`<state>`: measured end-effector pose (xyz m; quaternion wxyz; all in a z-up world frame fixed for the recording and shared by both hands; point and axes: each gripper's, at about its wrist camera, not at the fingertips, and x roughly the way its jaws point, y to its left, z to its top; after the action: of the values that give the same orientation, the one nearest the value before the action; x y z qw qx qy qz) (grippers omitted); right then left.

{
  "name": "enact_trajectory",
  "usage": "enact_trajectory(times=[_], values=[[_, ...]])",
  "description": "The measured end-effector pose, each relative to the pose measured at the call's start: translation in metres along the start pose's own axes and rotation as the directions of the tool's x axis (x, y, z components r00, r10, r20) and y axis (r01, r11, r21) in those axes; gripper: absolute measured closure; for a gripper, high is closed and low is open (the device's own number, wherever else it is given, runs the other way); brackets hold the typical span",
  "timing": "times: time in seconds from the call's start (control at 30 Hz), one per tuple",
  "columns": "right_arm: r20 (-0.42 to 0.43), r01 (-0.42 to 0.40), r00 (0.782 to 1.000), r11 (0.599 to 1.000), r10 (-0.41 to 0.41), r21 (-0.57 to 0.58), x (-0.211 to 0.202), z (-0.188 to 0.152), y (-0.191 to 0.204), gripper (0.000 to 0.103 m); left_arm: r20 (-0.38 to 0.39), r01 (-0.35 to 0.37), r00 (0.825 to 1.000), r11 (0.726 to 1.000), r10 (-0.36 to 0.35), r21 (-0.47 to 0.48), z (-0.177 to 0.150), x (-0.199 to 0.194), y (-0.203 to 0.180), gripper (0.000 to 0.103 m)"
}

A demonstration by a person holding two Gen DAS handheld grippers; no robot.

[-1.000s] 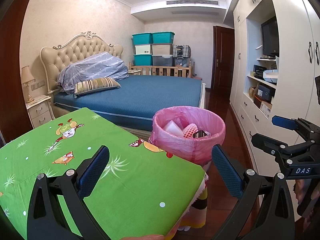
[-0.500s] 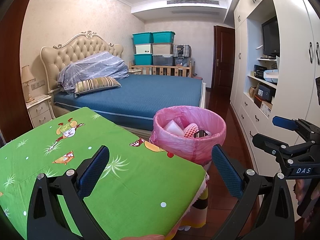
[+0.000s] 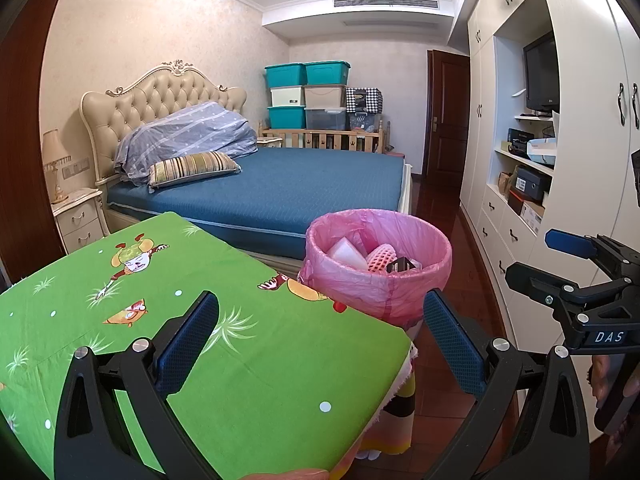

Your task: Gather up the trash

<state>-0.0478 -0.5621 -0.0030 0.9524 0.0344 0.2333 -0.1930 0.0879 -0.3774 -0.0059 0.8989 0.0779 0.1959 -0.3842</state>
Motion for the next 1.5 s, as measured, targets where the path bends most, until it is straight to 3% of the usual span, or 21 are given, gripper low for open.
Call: enact_trajectory(times=[1.5], values=[[0.006, -0.010, 1.000, 1.000, 0.010, -0.012, 0.000, 0.003, 0.013, 0.005, 0.002, -0.009, 1.000, 1.000, 0.009, -0.021, -0.006, -0.002, 0.006, 0.007]])
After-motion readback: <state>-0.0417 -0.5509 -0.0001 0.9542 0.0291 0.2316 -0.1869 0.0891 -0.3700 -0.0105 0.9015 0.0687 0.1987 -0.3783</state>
